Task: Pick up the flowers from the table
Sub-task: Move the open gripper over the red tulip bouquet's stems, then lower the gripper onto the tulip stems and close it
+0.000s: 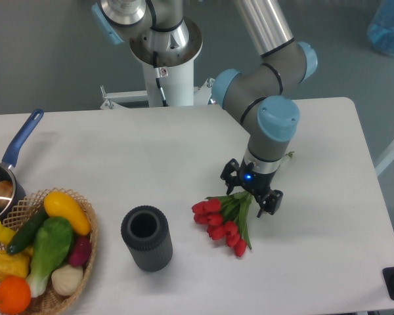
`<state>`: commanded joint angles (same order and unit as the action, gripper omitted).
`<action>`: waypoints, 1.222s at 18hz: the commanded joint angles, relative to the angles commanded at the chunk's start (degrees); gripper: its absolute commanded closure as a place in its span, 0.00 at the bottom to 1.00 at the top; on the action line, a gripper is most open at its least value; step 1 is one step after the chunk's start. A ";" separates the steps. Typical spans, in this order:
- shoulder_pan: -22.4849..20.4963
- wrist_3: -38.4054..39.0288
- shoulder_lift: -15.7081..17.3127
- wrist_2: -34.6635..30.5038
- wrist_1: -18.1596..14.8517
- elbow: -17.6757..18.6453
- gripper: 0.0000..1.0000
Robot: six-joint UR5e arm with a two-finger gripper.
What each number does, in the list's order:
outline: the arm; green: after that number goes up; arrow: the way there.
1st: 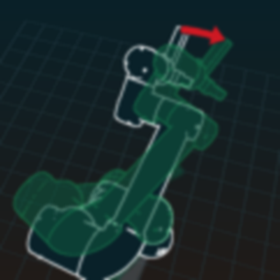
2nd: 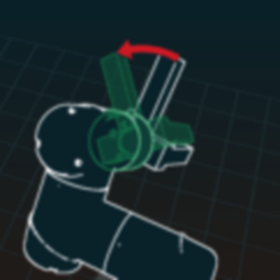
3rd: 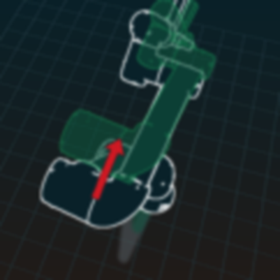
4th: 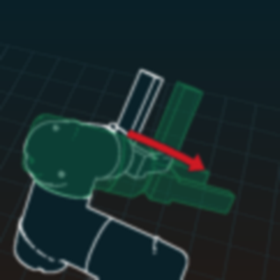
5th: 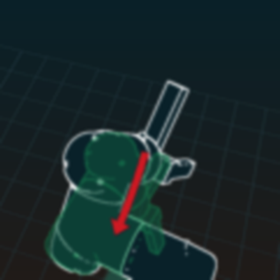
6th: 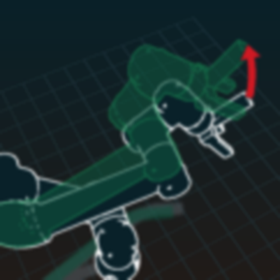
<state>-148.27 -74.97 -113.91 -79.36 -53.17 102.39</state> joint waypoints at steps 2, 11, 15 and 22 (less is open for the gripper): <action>0.18 0.17 0.18 -0.62 -1.41 -0.09 0.00; 2.55 2.64 -1.67 -7.04 -2.21 -2.81 0.08; 3.08 3.34 -2.28 -7.13 -1.94 -2.81 0.76; 2.38 3.95 -0.53 -7.91 -1.76 -3.34 1.00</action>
<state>-145.90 -71.02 -114.44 -87.27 -54.93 99.06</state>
